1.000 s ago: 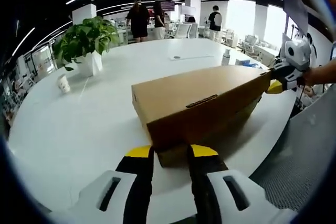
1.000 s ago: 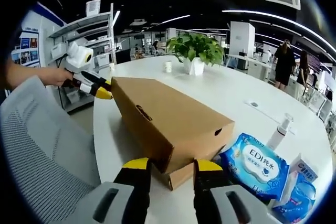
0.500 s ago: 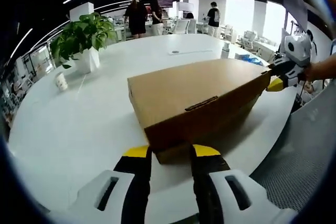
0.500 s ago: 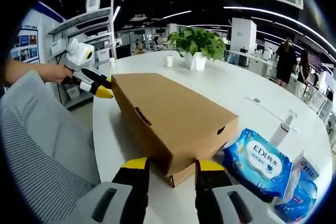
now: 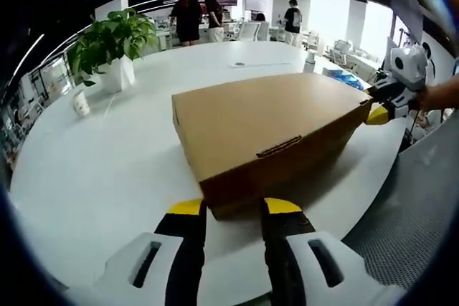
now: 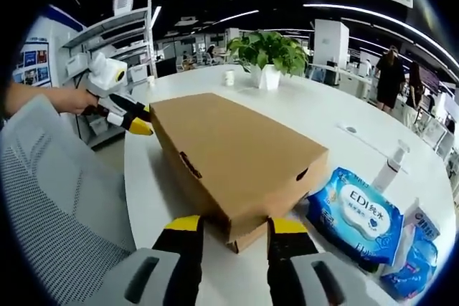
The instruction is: Operate the shoe box by opening the lid, removing the specified soft item, and placing it in the target area until the item is outside and the box remains undamaged.
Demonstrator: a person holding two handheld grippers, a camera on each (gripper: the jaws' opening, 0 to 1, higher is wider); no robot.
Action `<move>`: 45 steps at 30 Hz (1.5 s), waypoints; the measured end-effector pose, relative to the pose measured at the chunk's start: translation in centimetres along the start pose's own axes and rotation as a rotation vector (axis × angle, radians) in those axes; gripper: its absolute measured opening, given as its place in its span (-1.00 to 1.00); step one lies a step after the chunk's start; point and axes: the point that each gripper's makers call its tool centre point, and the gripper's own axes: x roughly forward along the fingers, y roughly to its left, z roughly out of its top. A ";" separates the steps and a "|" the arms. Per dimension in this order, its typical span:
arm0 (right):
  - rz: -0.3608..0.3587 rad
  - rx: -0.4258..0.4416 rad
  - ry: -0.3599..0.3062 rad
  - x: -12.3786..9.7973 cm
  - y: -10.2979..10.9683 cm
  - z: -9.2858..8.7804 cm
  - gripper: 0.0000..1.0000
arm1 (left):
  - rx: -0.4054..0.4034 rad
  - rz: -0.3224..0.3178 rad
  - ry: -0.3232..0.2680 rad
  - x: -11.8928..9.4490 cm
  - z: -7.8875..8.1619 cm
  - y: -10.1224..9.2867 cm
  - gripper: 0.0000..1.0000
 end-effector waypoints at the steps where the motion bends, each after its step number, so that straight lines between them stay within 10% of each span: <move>1: 0.000 -0.001 0.000 0.0 0.0 0.0 -0.36 | 0.000 0.000 0.000 0.0 0.0 0.1 -0.44; 45: -0.029 -0.038 -0.001 0.4 -0.1 0.3 -0.39 | 0.035 0.004 0.014 0.1 0.3 1.2 -0.60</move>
